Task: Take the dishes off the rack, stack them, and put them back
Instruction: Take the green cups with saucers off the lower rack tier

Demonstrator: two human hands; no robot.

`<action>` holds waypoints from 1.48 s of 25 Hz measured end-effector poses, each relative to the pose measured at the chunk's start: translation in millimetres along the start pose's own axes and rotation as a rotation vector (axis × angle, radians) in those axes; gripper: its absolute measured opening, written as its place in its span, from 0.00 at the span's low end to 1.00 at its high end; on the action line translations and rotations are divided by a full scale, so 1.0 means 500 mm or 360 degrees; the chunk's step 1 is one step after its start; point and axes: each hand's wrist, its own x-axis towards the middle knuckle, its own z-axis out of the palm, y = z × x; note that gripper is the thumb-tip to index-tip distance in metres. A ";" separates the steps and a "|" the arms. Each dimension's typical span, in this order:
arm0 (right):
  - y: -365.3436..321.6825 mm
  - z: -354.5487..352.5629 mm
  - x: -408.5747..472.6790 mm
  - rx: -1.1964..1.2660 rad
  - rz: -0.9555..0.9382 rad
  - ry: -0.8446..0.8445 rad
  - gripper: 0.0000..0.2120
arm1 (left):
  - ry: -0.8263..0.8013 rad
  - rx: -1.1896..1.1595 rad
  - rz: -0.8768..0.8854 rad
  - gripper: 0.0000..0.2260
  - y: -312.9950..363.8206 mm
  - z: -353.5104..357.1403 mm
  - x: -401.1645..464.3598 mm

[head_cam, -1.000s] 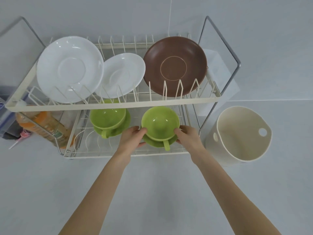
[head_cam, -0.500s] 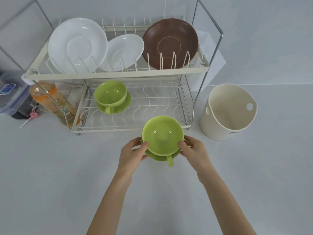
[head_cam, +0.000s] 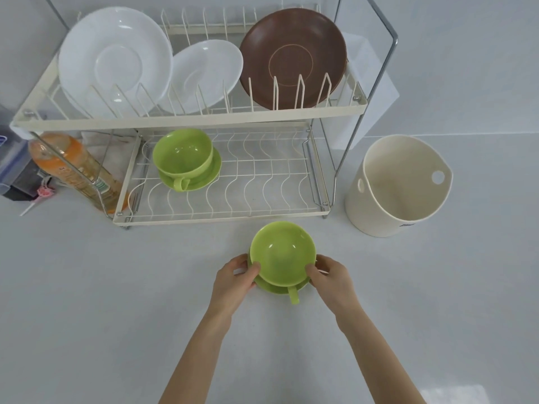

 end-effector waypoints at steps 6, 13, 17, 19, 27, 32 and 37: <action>-0.008 0.003 -0.005 -0.0158 -0.0072 0.0009 0.16 | 0.0024 0.0181 -0.0005 0.11 0.001 -0.003 0.011; -0.082 0.004 -0.027 -0.0448 -0.0431 0.0135 0.22 | 0.0198 0.0388 0.0246 0.17 0.059 -0.063 -0.003; -0.161 0.051 -0.006 -0.0430 -0.0628 0.0030 0.21 | 0.0313 0.0365 0.0367 0.14 0.127 -0.141 0.021; -0.198 0.086 0.013 -0.0439 -0.0687 -0.0026 0.20 | 0.0370 0.0352 0.0425 0.13 0.154 -0.184 0.049; -0.330 0.237 0.135 -0.0253 -0.0414 -0.0235 0.09 | 0.0422 0.0467 0.0364 0.22 0.222 -0.282 0.198; -0.357 0.291 0.196 -0.0196 -0.0325 -0.0230 0.20 | 0.0227 0.0430 0.0241 0.30 0.245 -0.288 0.263; -0.356 0.305 0.204 -0.0147 -0.0296 -0.0132 0.19 | 0.0223 0.0241 0.0254 0.08 0.242 -0.287 0.271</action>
